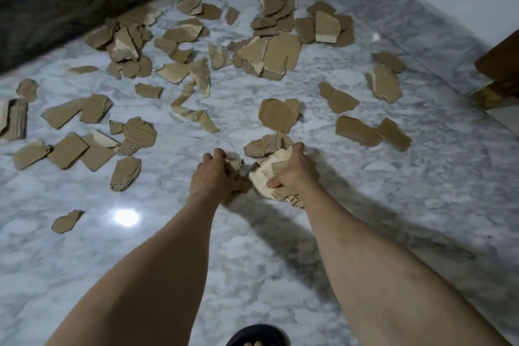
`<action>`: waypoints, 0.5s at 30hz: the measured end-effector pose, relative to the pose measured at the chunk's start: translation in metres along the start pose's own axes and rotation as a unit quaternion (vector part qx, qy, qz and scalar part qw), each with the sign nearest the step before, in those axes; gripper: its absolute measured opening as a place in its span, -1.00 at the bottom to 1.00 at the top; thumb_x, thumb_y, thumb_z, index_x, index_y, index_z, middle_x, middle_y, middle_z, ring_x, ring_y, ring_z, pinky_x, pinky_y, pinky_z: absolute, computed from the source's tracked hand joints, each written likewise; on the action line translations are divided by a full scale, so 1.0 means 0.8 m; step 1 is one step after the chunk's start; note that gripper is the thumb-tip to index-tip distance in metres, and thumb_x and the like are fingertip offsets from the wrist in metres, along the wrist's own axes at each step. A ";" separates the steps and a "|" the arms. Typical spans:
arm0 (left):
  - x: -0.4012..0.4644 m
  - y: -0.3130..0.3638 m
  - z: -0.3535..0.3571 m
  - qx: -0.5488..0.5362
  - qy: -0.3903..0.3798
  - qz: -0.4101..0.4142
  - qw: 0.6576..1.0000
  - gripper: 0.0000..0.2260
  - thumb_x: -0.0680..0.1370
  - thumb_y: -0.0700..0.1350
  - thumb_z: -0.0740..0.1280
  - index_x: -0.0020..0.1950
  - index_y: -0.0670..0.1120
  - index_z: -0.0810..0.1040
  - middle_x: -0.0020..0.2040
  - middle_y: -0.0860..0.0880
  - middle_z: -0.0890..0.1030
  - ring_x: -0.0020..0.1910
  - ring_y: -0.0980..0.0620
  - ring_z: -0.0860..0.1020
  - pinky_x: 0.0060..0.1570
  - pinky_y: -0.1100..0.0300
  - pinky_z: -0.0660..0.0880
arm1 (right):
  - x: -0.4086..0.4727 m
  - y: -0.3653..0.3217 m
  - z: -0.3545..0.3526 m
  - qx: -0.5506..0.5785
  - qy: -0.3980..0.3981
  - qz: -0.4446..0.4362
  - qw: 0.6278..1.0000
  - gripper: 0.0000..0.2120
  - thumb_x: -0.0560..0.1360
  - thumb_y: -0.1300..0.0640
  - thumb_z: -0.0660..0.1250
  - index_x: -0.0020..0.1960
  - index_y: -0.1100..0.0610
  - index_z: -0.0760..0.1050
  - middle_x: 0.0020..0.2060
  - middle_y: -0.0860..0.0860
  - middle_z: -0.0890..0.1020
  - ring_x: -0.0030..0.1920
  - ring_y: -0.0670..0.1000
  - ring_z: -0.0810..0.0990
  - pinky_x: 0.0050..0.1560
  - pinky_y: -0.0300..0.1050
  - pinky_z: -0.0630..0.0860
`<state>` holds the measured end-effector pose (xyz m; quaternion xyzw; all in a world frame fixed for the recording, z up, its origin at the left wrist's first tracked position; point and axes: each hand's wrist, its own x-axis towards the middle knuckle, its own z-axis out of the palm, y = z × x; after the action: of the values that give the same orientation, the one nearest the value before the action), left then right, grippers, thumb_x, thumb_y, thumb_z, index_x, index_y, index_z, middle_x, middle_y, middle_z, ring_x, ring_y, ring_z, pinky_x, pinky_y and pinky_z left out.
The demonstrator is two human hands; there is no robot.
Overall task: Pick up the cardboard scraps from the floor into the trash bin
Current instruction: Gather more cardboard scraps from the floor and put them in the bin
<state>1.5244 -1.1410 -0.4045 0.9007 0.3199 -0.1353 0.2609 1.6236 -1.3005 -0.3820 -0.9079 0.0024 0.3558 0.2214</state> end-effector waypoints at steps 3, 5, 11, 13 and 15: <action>-0.003 0.001 -0.003 -0.009 -0.017 -0.003 1.000 -0.31 0.26 0.18 0.60 0.22 -0.10 0.41 0.14 -0.12 0.41 0.08 -0.18 0.52 0.03 -0.02 0.52 | -0.002 -0.003 0.002 -0.064 0.044 0.020 0.997 -0.10 0.15 -0.01 0.70 0.30 0.06 0.25 0.29 0.11 0.27 0.35 0.18 0.27 0.21 0.11 0.36; -0.006 0.005 -0.001 -0.022 0.002 0.004 1.000 -0.35 0.24 0.18 0.61 0.14 -0.13 0.47 0.15 -0.11 0.34 0.07 -0.18 0.50 0.11 -0.05 0.52 | -0.006 -0.003 -0.003 -0.056 0.056 0.012 0.997 -0.13 0.17 0.00 0.69 0.28 0.06 0.24 0.30 0.11 0.32 0.34 0.18 0.31 0.15 0.08 0.39; -0.030 0.007 -0.002 -0.103 0.020 0.021 0.994 -0.26 0.32 0.24 0.55 0.34 -0.12 0.43 0.28 -0.11 0.30 0.25 -0.14 0.45 0.24 -0.03 0.48 | -0.009 0.026 -0.007 0.119 0.033 0.018 0.992 -0.17 0.22 0.14 0.68 0.32 0.11 0.25 0.22 0.10 0.56 0.20 0.20 0.57 0.08 0.00 0.53; -0.044 0.001 -0.008 -0.116 0.060 0.009 0.991 -0.20 0.32 0.32 0.51 0.41 -0.07 0.39 0.33 -0.09 0.29 0.31 -0.14 0.41 0.29 -0.10 0.45 | -0.008 0.038 -0.012 0.200 0.020 0.017 0.980 -0.14 0.17 0.19 0.70 0.33 0.11 0.31 0.20 0.07 0.59 0.18 0.15 0.58 0.17 0.00 0.54; -0.060 -0.011 -0.007 -0.075 0.056 -0.023 0.995 -0.04 0.27 0.44 0.45 0.50 -0.03 0.26 0.43 -0.12 0.23 0.40 -0.22 0.31 0.36 -0.17 0.35 | -0.009 0.051 -0.020 0.259 0.012 0.016 0.966 -0.17 0.17 0.26 0.69 0.33 0.13 0.38 0.14 0.04 0.61 0.13 0.08 0.58 0.18 -0.05 0.53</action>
<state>1.4832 -1.1565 -0.3837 0.8774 0.3637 -0.0662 0.3060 1.6218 -1.3452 -0.3832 -0.8239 0.1113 0.3352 0.4432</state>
